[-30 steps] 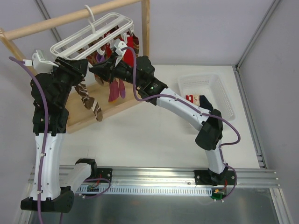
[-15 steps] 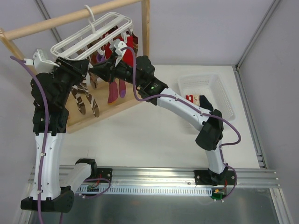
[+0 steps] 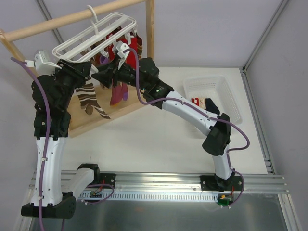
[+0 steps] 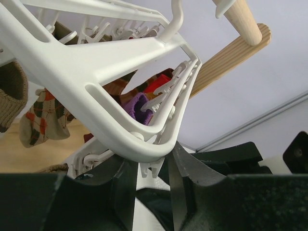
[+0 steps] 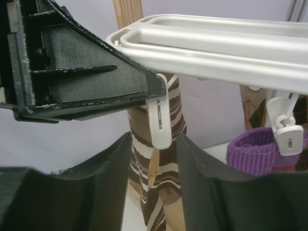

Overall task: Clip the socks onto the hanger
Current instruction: Open the clamp at the hanger, then pick up the sock from the bin.

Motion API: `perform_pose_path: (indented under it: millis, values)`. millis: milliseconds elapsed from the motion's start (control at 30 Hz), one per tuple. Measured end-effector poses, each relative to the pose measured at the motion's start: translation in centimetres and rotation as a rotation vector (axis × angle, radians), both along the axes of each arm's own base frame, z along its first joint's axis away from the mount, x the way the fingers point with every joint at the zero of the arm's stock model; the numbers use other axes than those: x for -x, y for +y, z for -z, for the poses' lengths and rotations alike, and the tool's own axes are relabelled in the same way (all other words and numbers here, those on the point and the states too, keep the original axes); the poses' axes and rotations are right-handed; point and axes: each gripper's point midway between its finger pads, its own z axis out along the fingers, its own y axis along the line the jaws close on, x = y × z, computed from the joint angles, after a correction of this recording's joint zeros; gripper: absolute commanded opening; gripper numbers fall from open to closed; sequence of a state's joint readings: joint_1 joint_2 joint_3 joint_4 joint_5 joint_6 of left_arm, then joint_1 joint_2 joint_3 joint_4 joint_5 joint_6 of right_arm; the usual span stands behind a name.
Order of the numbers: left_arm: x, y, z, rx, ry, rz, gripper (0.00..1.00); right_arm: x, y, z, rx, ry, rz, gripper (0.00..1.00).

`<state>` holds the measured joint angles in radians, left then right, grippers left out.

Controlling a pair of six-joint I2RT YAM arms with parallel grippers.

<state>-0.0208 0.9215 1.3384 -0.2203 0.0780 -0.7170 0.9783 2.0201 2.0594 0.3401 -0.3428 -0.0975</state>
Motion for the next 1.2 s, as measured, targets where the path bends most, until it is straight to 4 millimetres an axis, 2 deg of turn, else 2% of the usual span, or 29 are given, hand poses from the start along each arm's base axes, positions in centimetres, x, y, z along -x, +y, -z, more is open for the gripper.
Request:
perform_pose_path:
  millis: [33, 133, 167, 200, 233, 300, 333, 433, 500, 600, 667, 733, 900, 1033, 1200]
  values:
    - [0.0, 0.0, 0.0, 0.000, -0.002, 0.000, 0.09, 0.2, 0.0, 0.1, 0.007, 0.001, -0.004, 0.55]
    - [-0.1, 0.0, 0.0, 0.000, -0.002, 0.000, 0.09, 0.8, -0.6, 0.4, 0.042, 0.011, -0.015, 0.70]
    - [-0.2, 0.0, 0.0, 0.000, -0.001, 0.000, 0.09, 1.1, -0.9, 0.6, 0.056, 0.016, -0.021, 0.72]
    - [-0.3, 0.0, 0.1, 0.000, 0.002, 0.000, 0.09, 1.5, -1.4, 0.7, 0.071, 0.021, -0.027, 0.74]
    - [-0.3, 0.0, 0.1, 0.000, 0.004, 0.000, 0.09, 1.8, -2.0, 0.7, 0.084, 0.027, -0.034, 0.82]
    - [-0.5, 0.0, 0.3, 0.000, 0.008, -0.001, 0.09, 2.3, -3.9, 0.9, 0.109, 0.050, -0.043, 0.88]
    - [-0.5, 0.0, 0.3, 0.000, 0.009, -0.001, 0.09, 2.4, -5.1, 1.0, 0.121, 0.062, -0.038, 0.91]
    - [-0.5, 0.1, 0.3, -0.004, 0.008, -0.003, 0.09, 1.1, -10.1, 1.1, 0.147, 0.116, 0.032, 0.92]
    - [-0.5, 0.2, 0.3, -0.011, 0.006, -0.011, 0.09, -0.8, -14.2, 1.1, 0.151, 0.150, 0.139, 0.92]
    - [-0.4, 0.4, 0.2, -0.028, 0.000, -0.022, 0.09, -3.8, -21.1, 2.7, 0.176, 0.221, 0.357, 0.92]
    - [-0.3, 0.7, 0.0, -0.039, -0.006, -0.034, 0.09, -5.7, -25.8, 4.6, 0.203, 0.282, 0.519, 0.92]
    - [-0.1, 0.8, -0.1, -0.051, -0.014, -0.040, 0.09, -7.1, -29.5, 6.8, 0.230, 0.344, 0.647, 0.91]
    - [0.3, 0.9, -0.4, -0.072, -0.026, -0.041, 0.09, -10.4, -39.9, 16.5, 0.365, 0.577, 1.009, 0.88]
    - [0.2, 0.8, -0.3, -0.076, -0.023, -0.041, 0.09, -11.6, -46.0, 23.1, 0.481, 0.738, 1.211, 0.81]
    - [-0.2, 0.8, -0.1, -0.078, -0.017, -0.040, 0.09, -12.7, -50.6, 28.1, 0.533, 0.874, 1.350, 0.73]
